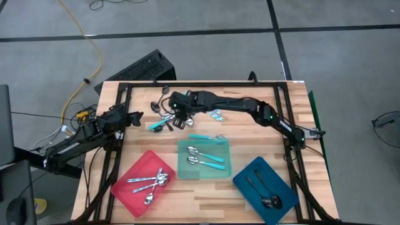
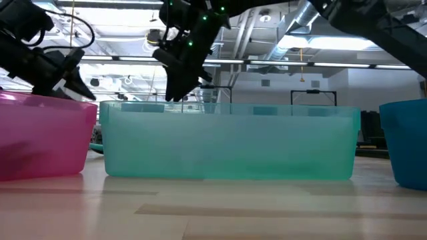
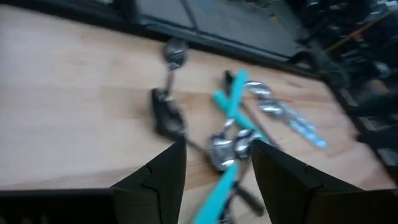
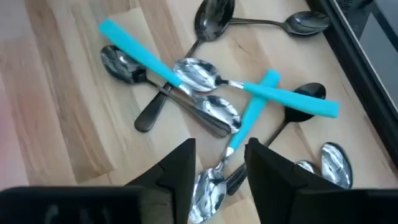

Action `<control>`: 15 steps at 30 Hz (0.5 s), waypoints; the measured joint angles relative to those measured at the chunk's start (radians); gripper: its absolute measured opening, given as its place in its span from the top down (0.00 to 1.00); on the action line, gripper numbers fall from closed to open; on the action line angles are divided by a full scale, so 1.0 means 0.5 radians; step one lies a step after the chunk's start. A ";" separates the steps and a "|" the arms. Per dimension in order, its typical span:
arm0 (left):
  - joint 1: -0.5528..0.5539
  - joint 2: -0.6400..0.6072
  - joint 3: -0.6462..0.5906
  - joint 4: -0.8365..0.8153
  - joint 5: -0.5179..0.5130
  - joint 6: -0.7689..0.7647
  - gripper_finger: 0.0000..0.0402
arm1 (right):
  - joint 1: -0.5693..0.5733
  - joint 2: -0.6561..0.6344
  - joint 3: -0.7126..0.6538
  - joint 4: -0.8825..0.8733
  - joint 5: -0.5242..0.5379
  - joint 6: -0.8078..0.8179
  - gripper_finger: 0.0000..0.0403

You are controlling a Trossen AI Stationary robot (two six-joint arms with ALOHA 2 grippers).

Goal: Sort silverware by color (type)

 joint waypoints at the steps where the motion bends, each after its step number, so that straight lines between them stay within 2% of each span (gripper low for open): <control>1: 0.000 0.000 0.000 0.052 0.024 0.023 0.58 | -0.010 0.000 0.000 0.003 -0.005 0.000 0.58; 8: 0.000 0.028 0.000 0.265 0.126 0.173 0.57 | -0.081 -0.096 -0.001 -0.053 -0.021 -0.001 0.48; 15: 0.000 0.240 0.000 0.399 0.369 0.330 0.51 | -0.138 -0.185 0.000 -0.172 -0.015 -0.067 0.45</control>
